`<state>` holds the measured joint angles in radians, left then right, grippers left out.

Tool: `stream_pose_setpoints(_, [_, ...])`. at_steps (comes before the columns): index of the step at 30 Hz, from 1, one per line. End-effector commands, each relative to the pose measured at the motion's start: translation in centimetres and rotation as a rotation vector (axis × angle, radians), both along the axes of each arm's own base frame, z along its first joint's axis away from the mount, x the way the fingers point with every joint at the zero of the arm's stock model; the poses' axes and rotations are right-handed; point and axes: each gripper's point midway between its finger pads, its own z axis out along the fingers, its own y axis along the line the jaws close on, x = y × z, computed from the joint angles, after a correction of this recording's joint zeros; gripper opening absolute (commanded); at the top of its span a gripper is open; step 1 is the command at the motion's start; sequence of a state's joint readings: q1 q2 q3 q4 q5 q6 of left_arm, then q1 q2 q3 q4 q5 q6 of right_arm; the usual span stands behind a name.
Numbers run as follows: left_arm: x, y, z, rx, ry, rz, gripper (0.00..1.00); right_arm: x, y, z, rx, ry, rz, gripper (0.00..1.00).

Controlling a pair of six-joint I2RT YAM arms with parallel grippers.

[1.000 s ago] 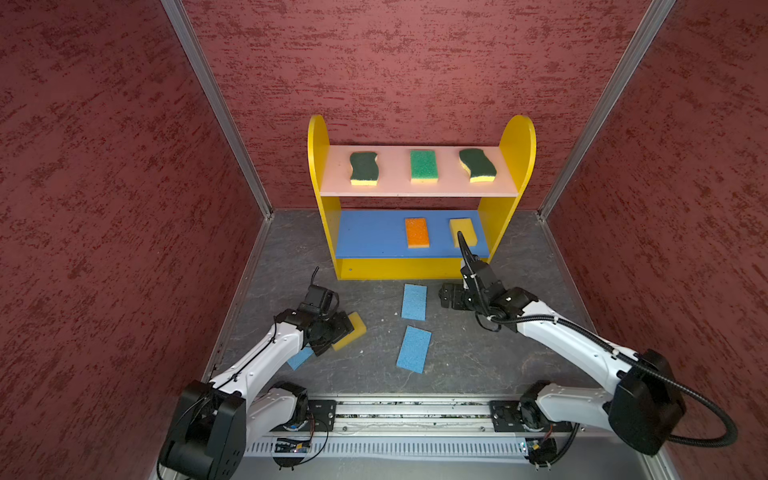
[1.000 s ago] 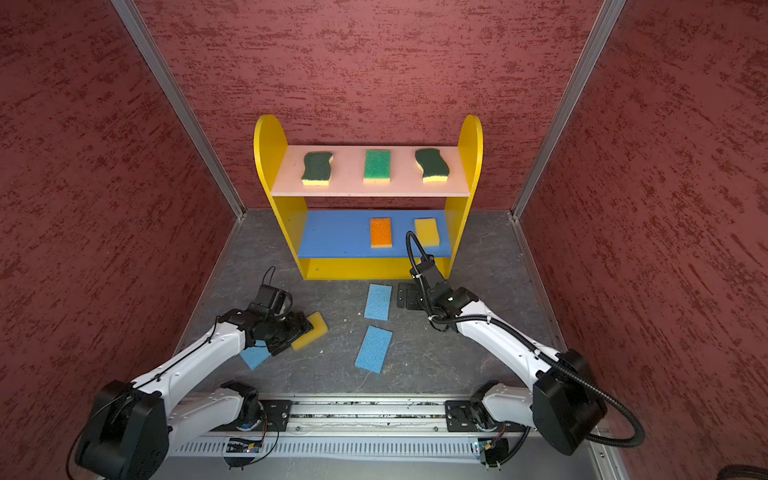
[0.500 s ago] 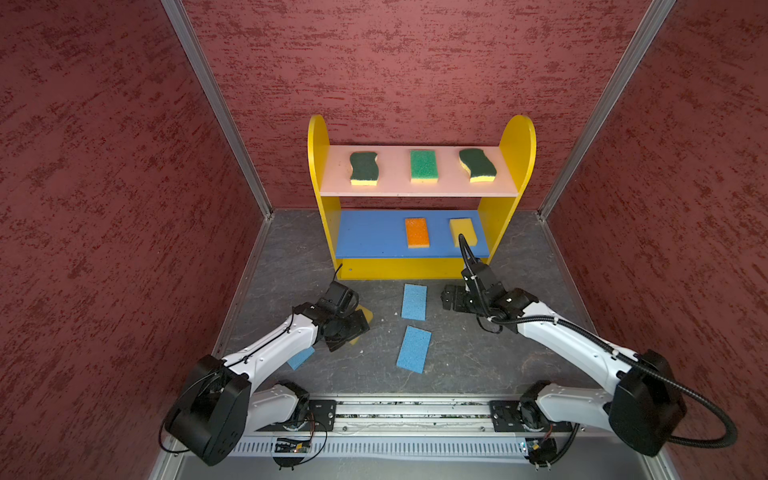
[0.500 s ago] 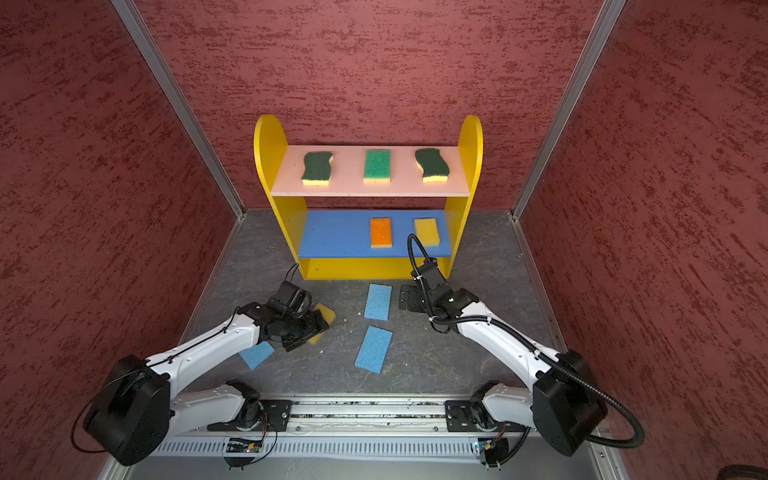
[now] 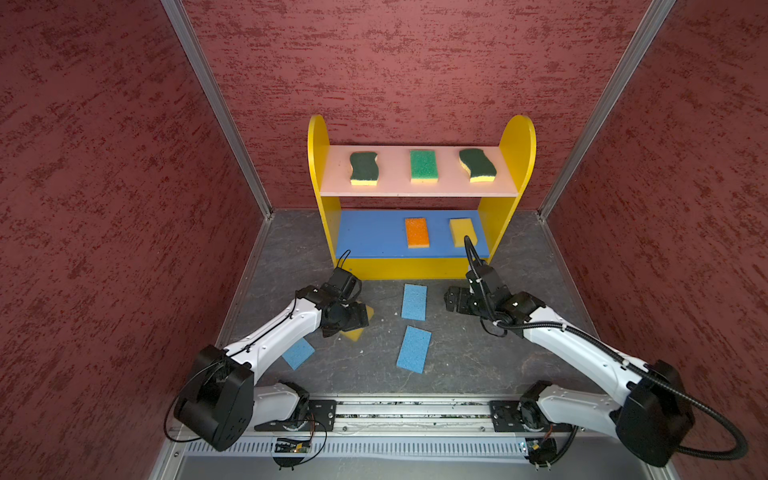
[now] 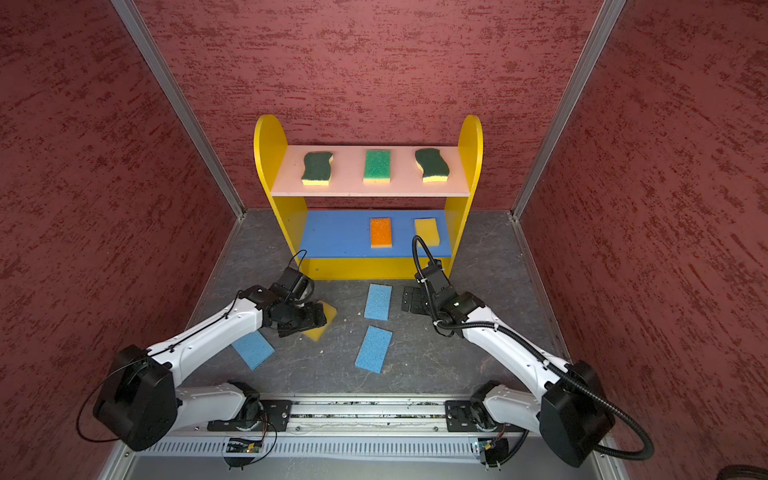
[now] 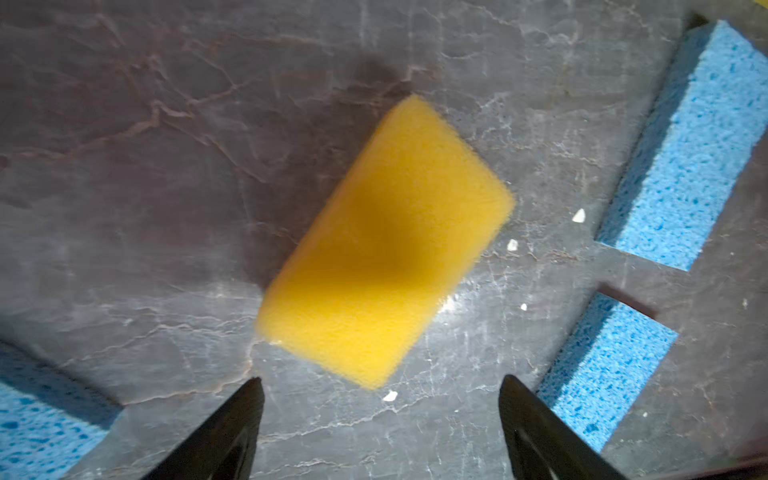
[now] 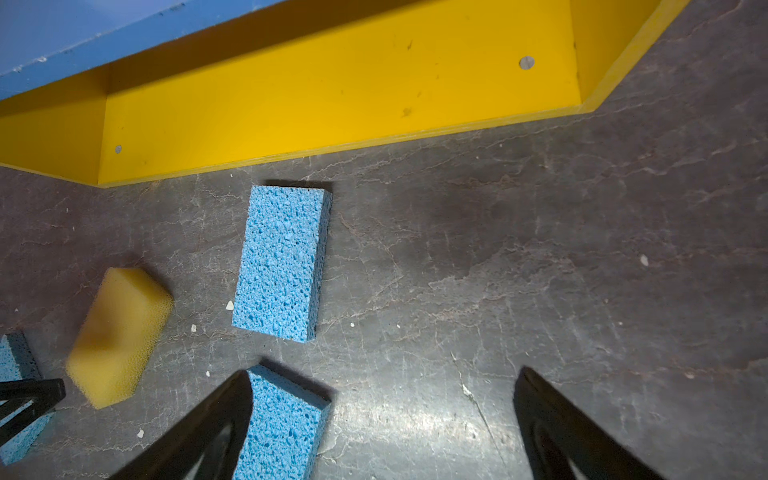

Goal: Place and organize the cleaning sponges onto the shelf

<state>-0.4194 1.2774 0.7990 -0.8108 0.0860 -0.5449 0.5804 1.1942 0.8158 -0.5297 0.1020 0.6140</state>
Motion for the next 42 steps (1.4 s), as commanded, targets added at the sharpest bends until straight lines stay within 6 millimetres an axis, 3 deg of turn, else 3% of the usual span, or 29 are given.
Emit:
stream_pose_setpoints(1, [1.0, 1.8, -0.1, 0.024, -0.001, 0.012, 0.89, 0.3, -0.5, -0.1, -0.015, 0.01, -0.034, 0.99])
stream_pose_setpoints(3, [1.7, 2.3, -0.1, 0.023, 0.002, 0.054, 0.89, 0.3, -0.5, -0.1, -0.017, 0.014, -0.036, 0.99])
stream_pose_setpoints(13, [4.8, 0.7, -1.1, -0.013, -0.016, 0.01, 0.89, 0.5, -0.5, -0.8, -0.024, 0.055, -0.064, 0.99])
stream_pose_setpoints(18, [4.3, -0.2, -2.1, -0.052, 0.012, -0.007, 0.89, 0.2, -0.3, -1.2, -0.024, 0.082, -0.054, 0.99])
stream_pose_setpoints(23, [3.7, -2.2, -1.4, -0.129, -0.022, -0.061, 0.89, 0.4, 0.0, -0.6, -0.001, 0.061, -0.042, 0.99])
stream_pose_setpoints(33, [1.7, -4.1, -1.4, -0.13, -0.001, -0.106, 0.9, 0.2, -0.2, -0.9, -0.012, 0.076, -0.051, 0.99])
stream_pose_setpoints(42, [1.0, -3.7, -1.1, -0.002, -0.005, -0.104, 0.93, -0.4, -0.7, -0.3, 0.003, 0.048, -0.054, 0.99])
